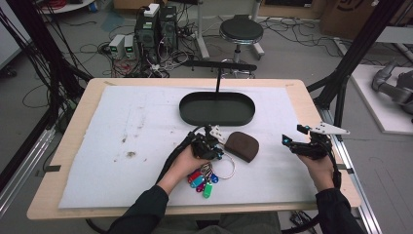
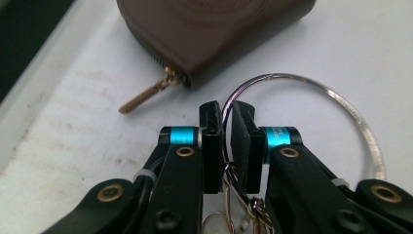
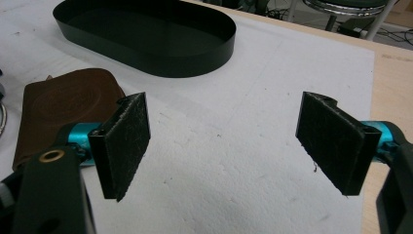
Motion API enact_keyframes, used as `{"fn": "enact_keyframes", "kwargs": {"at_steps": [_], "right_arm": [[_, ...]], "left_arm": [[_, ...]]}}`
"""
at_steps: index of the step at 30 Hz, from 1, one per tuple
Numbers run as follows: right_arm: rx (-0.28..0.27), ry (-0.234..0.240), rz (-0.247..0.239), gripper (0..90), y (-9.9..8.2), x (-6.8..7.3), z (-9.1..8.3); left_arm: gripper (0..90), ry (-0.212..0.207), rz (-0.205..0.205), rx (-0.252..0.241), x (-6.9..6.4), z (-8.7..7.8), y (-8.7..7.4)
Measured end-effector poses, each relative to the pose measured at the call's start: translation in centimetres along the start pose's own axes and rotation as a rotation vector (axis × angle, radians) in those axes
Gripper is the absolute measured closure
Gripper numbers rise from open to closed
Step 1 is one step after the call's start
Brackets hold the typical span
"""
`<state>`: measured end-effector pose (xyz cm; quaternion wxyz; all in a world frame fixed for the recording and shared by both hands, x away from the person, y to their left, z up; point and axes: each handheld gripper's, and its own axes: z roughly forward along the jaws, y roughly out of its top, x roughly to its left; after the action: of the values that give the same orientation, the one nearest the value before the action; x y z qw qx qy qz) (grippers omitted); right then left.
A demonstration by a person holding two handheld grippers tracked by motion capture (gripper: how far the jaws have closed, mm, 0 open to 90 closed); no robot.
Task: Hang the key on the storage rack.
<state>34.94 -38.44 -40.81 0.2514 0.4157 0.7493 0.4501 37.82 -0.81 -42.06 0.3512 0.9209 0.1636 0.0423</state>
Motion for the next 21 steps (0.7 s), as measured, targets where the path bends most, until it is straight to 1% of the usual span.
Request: {"fn": "enact_keyframes", "kwargs": {"at_steps": [1, 2, 4, 5, 6, 7, 8, 10, 12, 14, 15, 16, 18, 20, 21], "right_arm": [[-0.001, -0.001, 0.0, 20.5, 0.0, 0.0, 0.0], [-0.004, -0.001, -0.001, 20.5, 0.0, -0.1, 0.0], [-0.004, 0.0, 0.002, 20.5, 0.0, -0.1, -0.1], [-0.004, 0.0, 0.002, 20.5, 0.0, -0.1, -0.1], [-0.006, 0.001, -0.001, 20.5, 0.0, -0.1, 0.0], [-0.006, 0.001, -0.001, 20.5, 0.0, -0.1, 0.0], [-0.005, 0.0, -0.001, 20.5, 0.0, -0.1, 0.0], [-0.004, 0.002, -0.005, 20.5, 0.0, 0.0, 0.0], [-0.003, 0.003, -0.008, 20.5, 0.0, 0.0, 0.0], [-0.003, 0.002, -0.006, 20.5, 0.0, 0.1, 0.0], [-0.004, 0.001, -0.01, 20.5, 0.0, 0.1, 0.0], [-0.004, 0.001, -0.01, 20.5, 0.0, 0.1, 0.0], [-0.003, 0.001, -0.004, 20.5, 0.0, 0.2, 0.1], [-0.002, 0.001, -0.007, 20.5, 0.0, 0.2, 0.1], [-0.002, 0.001, -0.007, 20.5, 0.0, 0.2, 0.1]], "left_arm": [[83.3, -0.012, -0.008, -0.04, 0.0, -0.5, 0.0], [84.7, -0.018, -0.004, -0.077, 0.0, -1.0, 0.0], [85.4, -0.014, 0.001, -0.141, -0.2, -2.4, -0.1], [85.4, -0.017, 0.009, -0.177, -0.2, -3.1, -0.1], [85.8, -0.015, 0.024, -0.203, -0.4, -3.8, -0.3], [85.8, -0.008, 0.032, -0.225, -0.5, -4.4, -0.4], [85.8, 0.005, 0.053, -0.239, -0.7, -5.1, -0.6], [86.0, 0.017, 0.069, -0.267, -0.9, -6.0, -1.1], [86.0, 0.022, 0.077, -0.308, -1.1, -6.8, -2.0], [86.0, 0.013, 0.077, -0.327, -1.2, -7.3, -2.9], [86.0, 0.004, 0.082, -0.339, -1.3, -7.6, -3.6], [86.0, 0.004, 0.082, -0.339, -1.3, -7.6, -3.6], [85.9, 0.006, 0.083, -0.333, -1.4, -7.8, -4.1], [85.8, -0.005, 0.074, -0.337, -1.5, -7.7, -4.4], [85.8, -0.006, 0.074, -0.328, -1.4, -7.6, -4.5]]}}
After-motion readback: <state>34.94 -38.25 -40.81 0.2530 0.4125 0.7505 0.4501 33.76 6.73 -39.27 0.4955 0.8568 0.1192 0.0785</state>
